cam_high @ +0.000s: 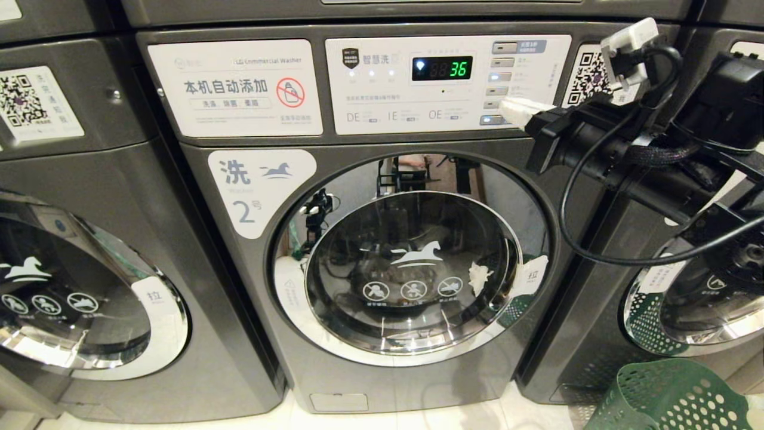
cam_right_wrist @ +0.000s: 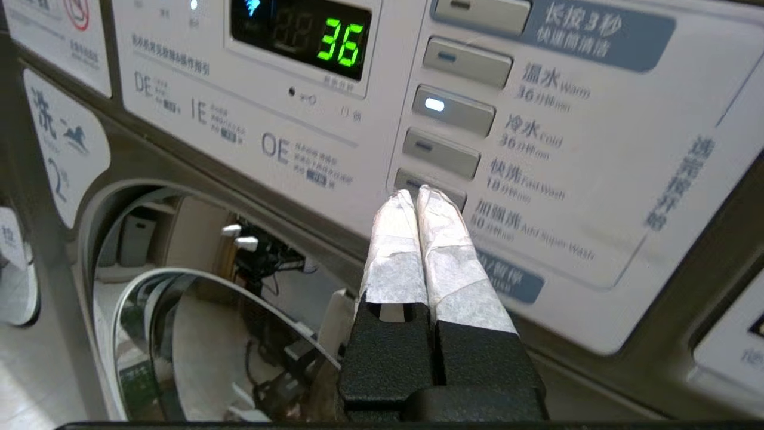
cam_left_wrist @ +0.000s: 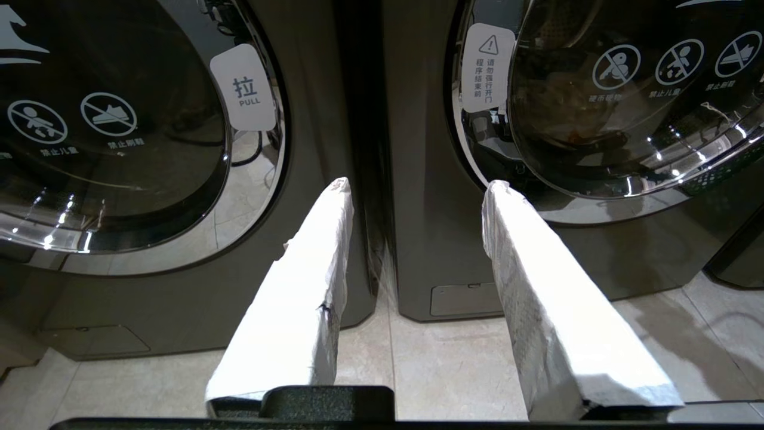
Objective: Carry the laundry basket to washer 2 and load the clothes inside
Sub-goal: Press the washing machine switch
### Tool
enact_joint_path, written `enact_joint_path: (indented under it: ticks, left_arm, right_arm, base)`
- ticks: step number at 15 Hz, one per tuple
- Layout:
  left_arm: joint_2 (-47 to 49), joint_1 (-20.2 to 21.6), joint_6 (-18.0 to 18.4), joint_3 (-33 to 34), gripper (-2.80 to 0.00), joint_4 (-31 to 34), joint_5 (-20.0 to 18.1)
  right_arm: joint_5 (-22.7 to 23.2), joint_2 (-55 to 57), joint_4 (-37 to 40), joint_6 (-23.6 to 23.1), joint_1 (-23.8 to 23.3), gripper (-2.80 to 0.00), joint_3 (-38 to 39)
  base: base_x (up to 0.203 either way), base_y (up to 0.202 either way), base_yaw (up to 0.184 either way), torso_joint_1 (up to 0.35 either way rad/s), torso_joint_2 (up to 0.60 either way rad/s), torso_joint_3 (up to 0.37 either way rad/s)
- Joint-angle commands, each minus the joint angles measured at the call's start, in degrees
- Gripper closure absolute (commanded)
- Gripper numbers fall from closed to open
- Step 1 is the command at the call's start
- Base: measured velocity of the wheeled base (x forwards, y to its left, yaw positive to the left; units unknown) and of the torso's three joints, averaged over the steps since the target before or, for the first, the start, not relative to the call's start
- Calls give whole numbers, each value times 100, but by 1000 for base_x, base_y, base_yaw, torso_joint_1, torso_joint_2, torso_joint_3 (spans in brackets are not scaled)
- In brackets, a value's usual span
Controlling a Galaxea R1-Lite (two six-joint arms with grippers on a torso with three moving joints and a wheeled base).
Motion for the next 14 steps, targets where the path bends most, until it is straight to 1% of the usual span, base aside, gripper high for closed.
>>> enact_joint_path:
  ticks: [1, 4, 7, 14]
  left_arm:
    - [-2, 0, 3, 11, 0, 2, 0]
    - [-2, 0, 3, 11, 0, 2, 0]
    - [-2, 0, 3, 11, 0, 2, 0]
    - [-2, 0, 3, 11, 0, 2, 0]
  right_arm:
    - [19, -204, -43, -3, -1, 0, 209]
    - [8, -238, -126, -11, -1, 0, 469]
    - [-1, -73, -745, -11, -1, 0, 644]
    - [-10, 154, -841, -11, -1, 0, 575]
  base:
    - [0, 0, 0, 0, 0, 0]
    - [0, 0, 0, 0, 0, 0]
    - [0, 0, 0, 0, 0, 0]
    - [0, 0, 0, 0, 0, 0]
